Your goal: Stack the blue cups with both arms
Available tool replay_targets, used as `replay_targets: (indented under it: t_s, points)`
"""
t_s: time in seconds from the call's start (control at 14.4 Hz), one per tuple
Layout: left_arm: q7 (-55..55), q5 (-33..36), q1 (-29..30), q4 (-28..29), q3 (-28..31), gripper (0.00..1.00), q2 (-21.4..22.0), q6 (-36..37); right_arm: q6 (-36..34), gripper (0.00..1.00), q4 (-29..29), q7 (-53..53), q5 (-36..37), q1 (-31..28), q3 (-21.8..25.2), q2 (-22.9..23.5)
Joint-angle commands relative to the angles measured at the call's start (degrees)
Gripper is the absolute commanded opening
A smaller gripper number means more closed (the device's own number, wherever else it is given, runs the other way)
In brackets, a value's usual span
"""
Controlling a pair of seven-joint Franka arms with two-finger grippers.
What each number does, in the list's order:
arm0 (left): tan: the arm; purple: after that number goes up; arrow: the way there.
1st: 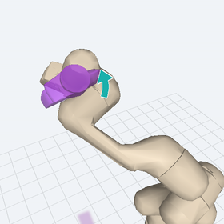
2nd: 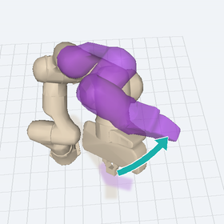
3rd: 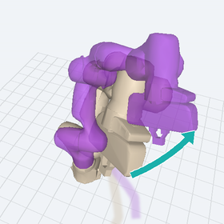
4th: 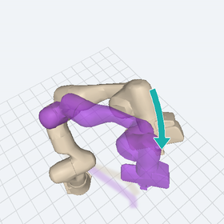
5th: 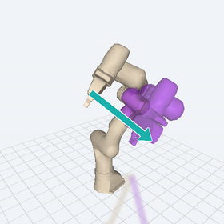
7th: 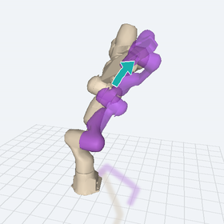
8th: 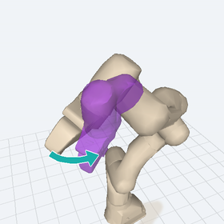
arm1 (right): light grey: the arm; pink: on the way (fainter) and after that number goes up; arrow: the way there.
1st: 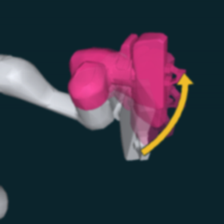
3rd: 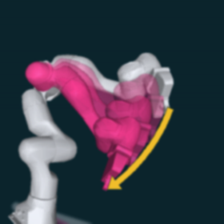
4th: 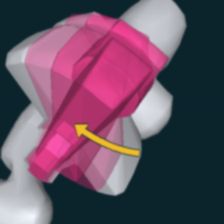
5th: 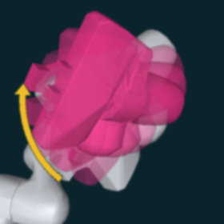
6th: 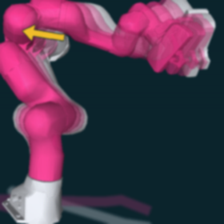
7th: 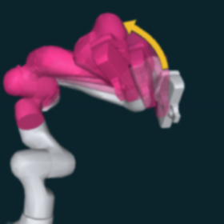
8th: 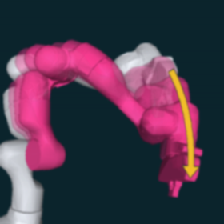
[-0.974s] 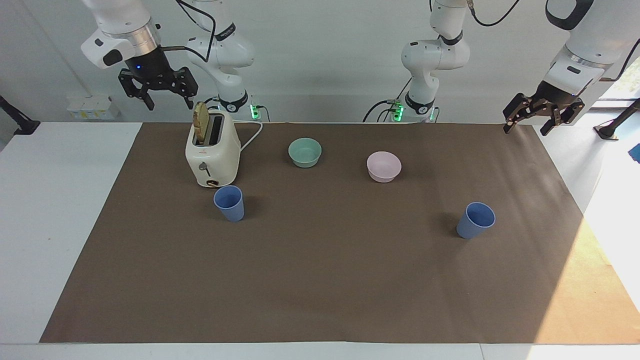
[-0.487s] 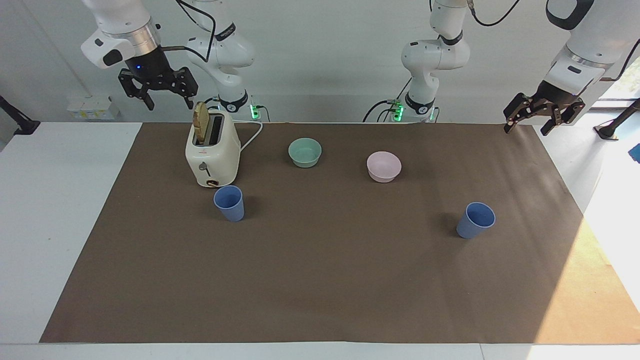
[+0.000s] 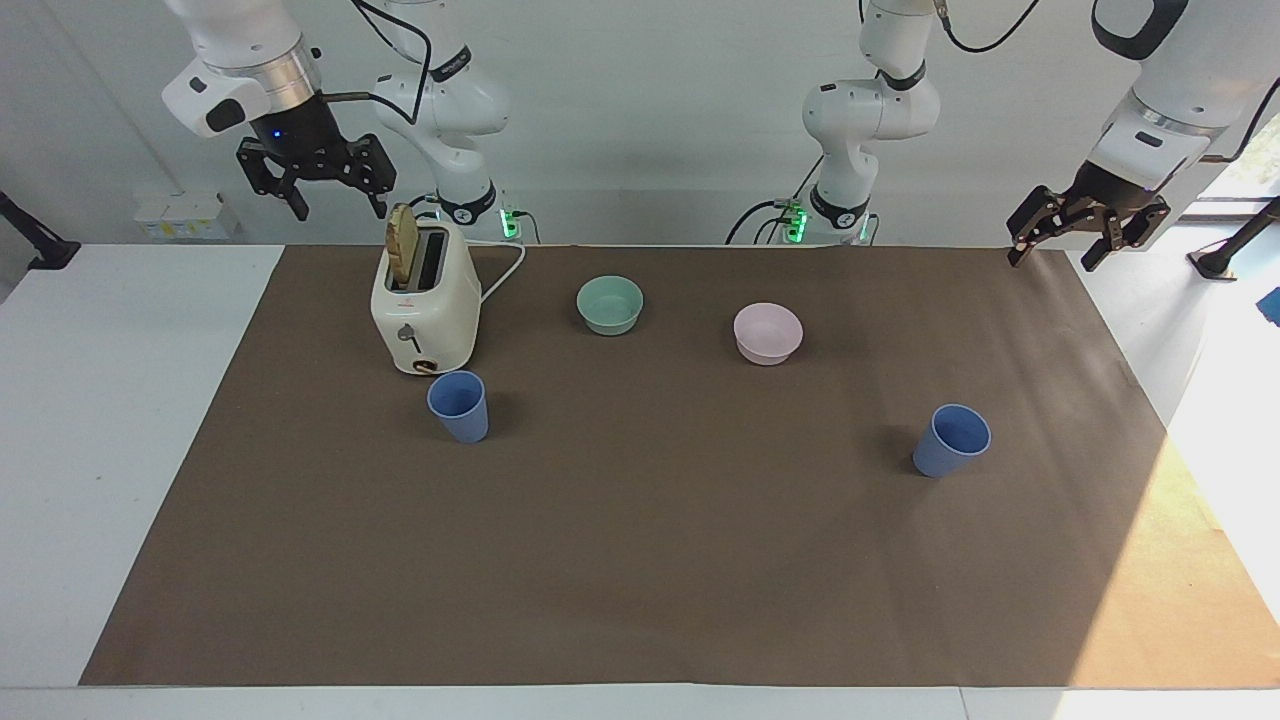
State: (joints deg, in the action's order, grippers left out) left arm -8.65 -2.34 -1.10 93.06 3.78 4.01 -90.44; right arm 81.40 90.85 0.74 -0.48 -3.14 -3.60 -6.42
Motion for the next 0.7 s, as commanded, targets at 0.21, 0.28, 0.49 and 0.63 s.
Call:
replay_targets:
  t_s: [0.21, 0.28, 0.49, 0.63]
  points:
    - [-0.32, 1.37, -0.21, -1.04, 0.26, 1.00, -0.06, 0.79, 0.96, 1.00, 0.91, 1.45, -0.13, 0.15, 0.44, -0.61]
    - [-0.32, 1.37, -0.21, -1.39, 0.26, 1.00, -0.23, 0.97, 0.96, 1.00, 0.91, 1.45, -0.13, 0.07, 0.44, -0.61]
    - [-0.41, 1.37, -0.21, -2.10, 0.26, 1.00, -0.59, 1.06, 0.96, 1.00, 0.91, 1.45, -0.13, 0.07, 0.44, -0.52]
    - [-0.41, 1.90, -0.30, -2.18, 0.26, 1.00, -0.67, 1.06, 0.96, 1.00, 0.91, 1.45, -0.13, 0.15, 0.44, -0.52]
